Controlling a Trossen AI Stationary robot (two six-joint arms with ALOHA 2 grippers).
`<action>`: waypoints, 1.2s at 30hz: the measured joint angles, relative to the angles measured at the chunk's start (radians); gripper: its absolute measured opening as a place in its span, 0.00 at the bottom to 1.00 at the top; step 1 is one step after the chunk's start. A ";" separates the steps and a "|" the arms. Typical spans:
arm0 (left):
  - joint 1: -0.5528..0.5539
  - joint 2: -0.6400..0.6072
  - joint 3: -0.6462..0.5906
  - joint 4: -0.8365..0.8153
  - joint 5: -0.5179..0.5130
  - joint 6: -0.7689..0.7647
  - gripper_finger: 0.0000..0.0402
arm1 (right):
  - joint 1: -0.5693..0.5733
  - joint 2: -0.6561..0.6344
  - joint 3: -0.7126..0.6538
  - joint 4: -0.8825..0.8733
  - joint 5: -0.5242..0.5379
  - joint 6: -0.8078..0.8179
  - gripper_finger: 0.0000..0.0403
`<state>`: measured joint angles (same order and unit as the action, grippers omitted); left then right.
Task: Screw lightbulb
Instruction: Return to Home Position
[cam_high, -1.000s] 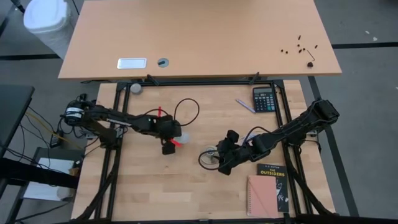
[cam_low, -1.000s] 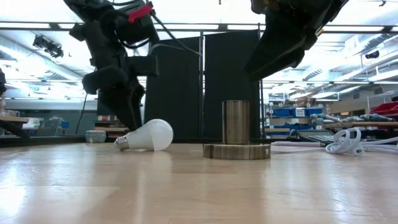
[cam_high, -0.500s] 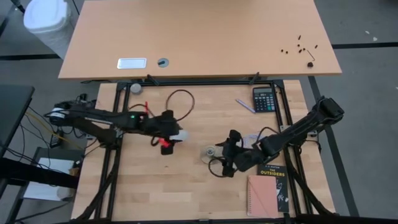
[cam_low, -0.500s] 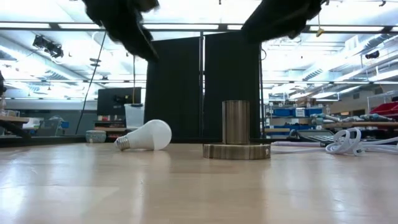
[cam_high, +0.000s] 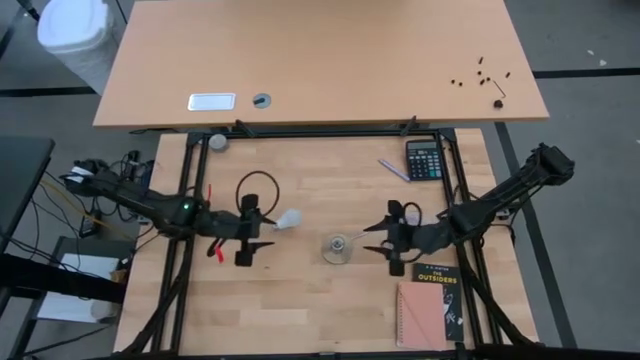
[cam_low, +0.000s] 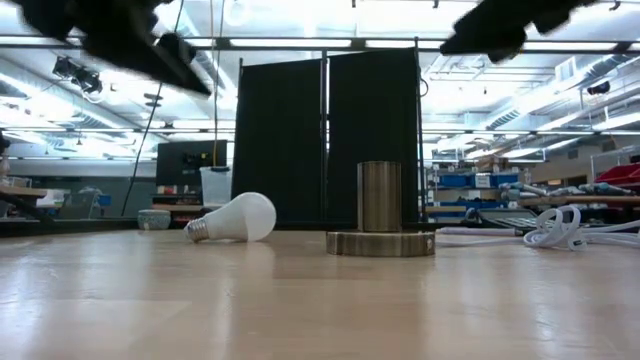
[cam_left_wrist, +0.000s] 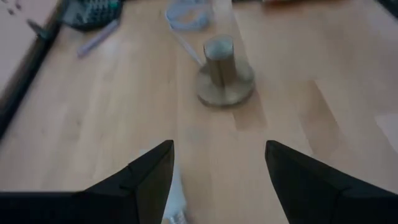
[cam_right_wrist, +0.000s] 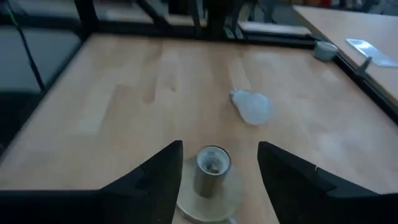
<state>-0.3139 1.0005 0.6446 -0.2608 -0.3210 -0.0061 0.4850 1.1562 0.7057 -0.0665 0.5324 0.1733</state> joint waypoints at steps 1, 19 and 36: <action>-0.001 -0.018 -0.031 0.008 0.000 -0.007 0.64 | 0.000 -0.025 -0.045 0.046 -0.005 0.003 0.54; 0.002 -0.404 -0.544 0.385 0.026 -0.149 0.64 | -0.018 -0.347 -0.411 0.387 0.065 -0.053 0.45; 0.002 -0.399 -0.600 0.415 0.005 -0.123 0.23 | -0.031 -0.287 -0.413 0.315 0.077 0.102 0.42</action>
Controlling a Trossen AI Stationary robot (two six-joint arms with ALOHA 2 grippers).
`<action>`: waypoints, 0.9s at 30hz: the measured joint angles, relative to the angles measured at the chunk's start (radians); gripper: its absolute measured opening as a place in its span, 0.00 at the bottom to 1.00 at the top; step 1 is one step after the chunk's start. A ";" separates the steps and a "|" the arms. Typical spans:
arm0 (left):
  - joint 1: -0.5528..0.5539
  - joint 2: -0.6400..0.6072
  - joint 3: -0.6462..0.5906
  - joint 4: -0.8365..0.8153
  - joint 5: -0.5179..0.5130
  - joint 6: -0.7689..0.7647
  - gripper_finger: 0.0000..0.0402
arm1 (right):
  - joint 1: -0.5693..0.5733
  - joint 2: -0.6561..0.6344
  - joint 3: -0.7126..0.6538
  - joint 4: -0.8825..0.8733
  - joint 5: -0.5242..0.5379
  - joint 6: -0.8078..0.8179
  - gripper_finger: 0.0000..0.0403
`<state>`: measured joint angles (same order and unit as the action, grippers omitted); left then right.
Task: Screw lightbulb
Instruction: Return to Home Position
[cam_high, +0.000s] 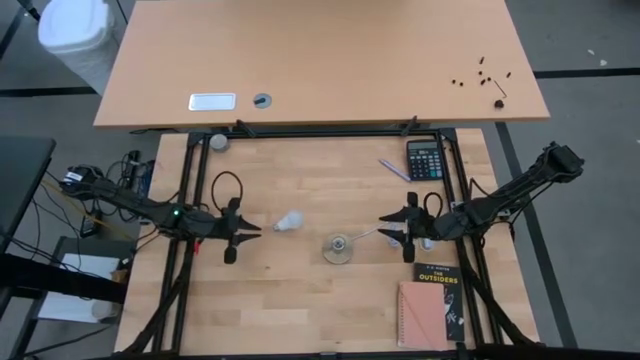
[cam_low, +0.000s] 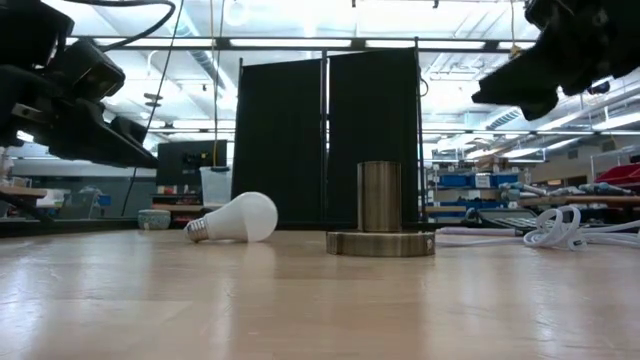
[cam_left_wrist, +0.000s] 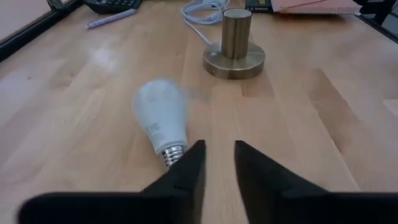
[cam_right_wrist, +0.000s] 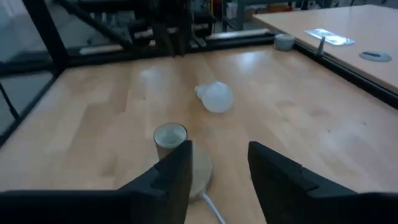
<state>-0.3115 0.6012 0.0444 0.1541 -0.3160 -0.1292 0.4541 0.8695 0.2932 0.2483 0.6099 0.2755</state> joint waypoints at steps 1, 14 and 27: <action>0.000 0.000 0.000 -0.001 0.001 0.008 0.20 | 0.000 0.001 0.000 -0.019 0.000 -0.002 0.41; 0.000 0.000 0.000 -0.061 0.076 0.020 0.01 | 0.001 0.003 0.000 -0.129 0.000 -0.030 0.06; 0.000 0.000 -0.036 -0.029 0.171 0.020 0.00 | 0.005 0.003 -0.111 -0.128 -0.008 0.076 0.01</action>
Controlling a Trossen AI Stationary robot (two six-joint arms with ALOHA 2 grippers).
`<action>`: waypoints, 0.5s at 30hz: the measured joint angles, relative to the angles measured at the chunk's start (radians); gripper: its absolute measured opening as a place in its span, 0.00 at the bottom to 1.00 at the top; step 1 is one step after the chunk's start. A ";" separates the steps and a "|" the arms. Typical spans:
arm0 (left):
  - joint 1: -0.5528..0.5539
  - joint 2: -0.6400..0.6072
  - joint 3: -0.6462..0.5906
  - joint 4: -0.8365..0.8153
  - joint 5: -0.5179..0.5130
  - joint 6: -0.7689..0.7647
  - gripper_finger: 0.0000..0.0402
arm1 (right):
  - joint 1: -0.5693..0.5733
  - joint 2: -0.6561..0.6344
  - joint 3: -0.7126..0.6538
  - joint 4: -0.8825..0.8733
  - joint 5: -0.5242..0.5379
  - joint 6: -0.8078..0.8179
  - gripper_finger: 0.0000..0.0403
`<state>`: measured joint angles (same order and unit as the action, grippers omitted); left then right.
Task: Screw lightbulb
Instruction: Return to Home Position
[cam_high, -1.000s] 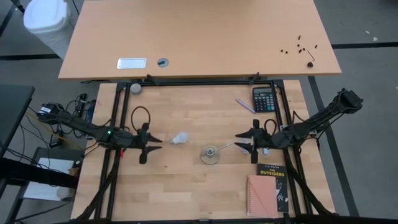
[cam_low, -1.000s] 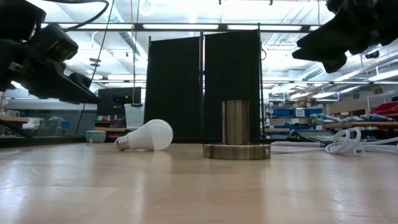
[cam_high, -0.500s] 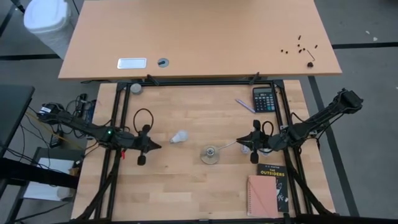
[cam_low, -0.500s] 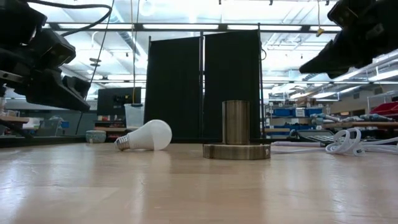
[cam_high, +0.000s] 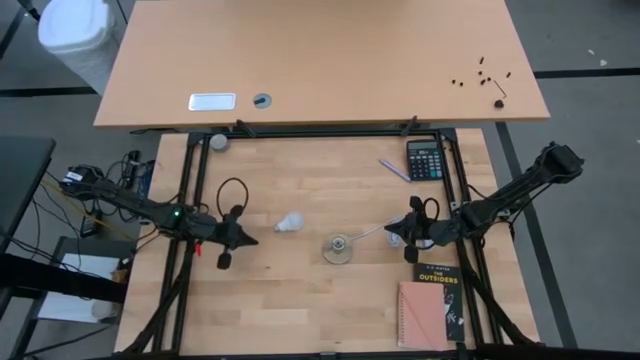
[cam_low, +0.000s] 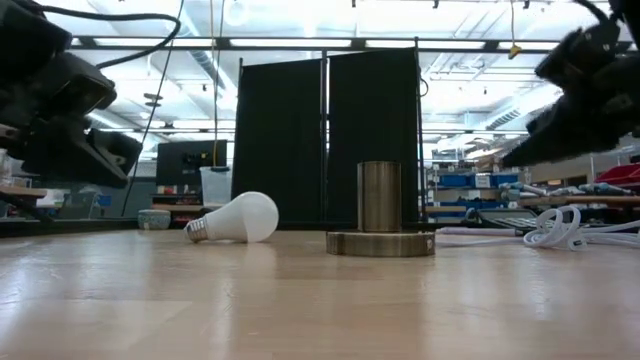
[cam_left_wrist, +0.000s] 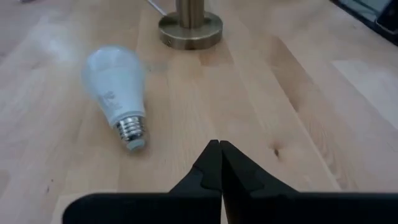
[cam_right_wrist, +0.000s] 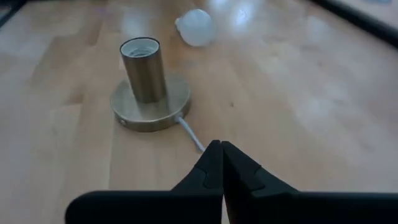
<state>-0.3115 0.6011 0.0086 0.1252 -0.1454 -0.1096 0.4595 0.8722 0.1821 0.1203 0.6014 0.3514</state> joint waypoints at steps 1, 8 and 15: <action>0.000 0.000 0.000 0.008 -0.007 -0.003 0.00 | 0.001 0.000 -0.016 0.018 0.000 0.023 0.01; 0.000 0.001 0.000 0.091 -0.029 -0.023 0.02 | 0.022 0.000 -0.109 0.166 -0.027 0.076 0.02; 0.000 0.000 0.000 0.096 -0.063 -0.043 0.03 | 0.025 0.000 -0.153 0.230 -0.027 0.118 0.02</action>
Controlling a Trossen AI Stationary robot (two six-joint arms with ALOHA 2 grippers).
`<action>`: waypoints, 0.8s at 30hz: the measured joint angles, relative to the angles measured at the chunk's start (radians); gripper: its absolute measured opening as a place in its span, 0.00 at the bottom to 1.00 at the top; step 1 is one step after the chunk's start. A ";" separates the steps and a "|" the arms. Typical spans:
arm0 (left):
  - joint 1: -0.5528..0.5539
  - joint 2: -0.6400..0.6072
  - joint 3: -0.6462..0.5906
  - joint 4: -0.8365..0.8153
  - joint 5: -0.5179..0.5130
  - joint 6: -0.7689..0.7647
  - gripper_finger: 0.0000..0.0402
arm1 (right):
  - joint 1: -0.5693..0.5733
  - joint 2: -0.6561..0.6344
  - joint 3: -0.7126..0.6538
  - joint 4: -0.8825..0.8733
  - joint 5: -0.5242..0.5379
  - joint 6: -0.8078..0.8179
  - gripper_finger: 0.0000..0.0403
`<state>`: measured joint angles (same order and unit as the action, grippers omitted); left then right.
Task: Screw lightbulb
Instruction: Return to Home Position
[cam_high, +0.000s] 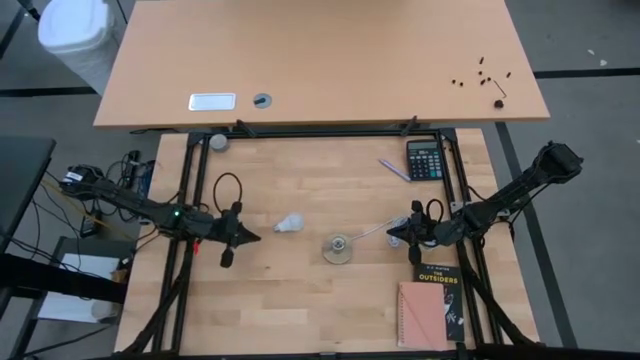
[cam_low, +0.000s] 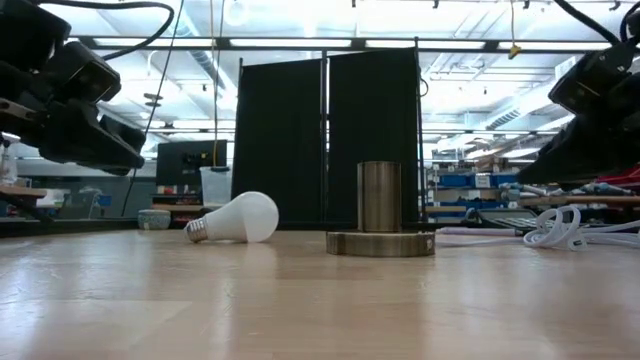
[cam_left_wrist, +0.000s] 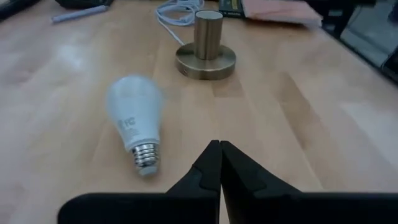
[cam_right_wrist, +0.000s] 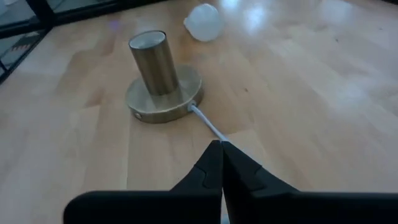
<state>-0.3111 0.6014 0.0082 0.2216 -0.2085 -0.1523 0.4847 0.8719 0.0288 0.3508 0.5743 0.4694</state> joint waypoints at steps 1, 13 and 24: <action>0.000 0.000 0.000 0.003 0.000 -0.026 0.03 | -0.002 0.000 -0.003 -0.001 0.000 0.002 0.02; 0.000 0.000 0.000 0.052 0.001 -0.062 0.03 | -0.003 0.000 -0.023 -0.030 0.000 -0.019 0.07; 0.000 -0.114 0.000 0.025 0.002 -0.062 0.03 | -0.003 -0.007 -0.023 -0.026 0.000 -0.019 0.06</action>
<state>-0.3115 0.4869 0.0078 0.2469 -0.2066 -0.2142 0.4820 0.8648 0.0055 0.3243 0.5740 0.4501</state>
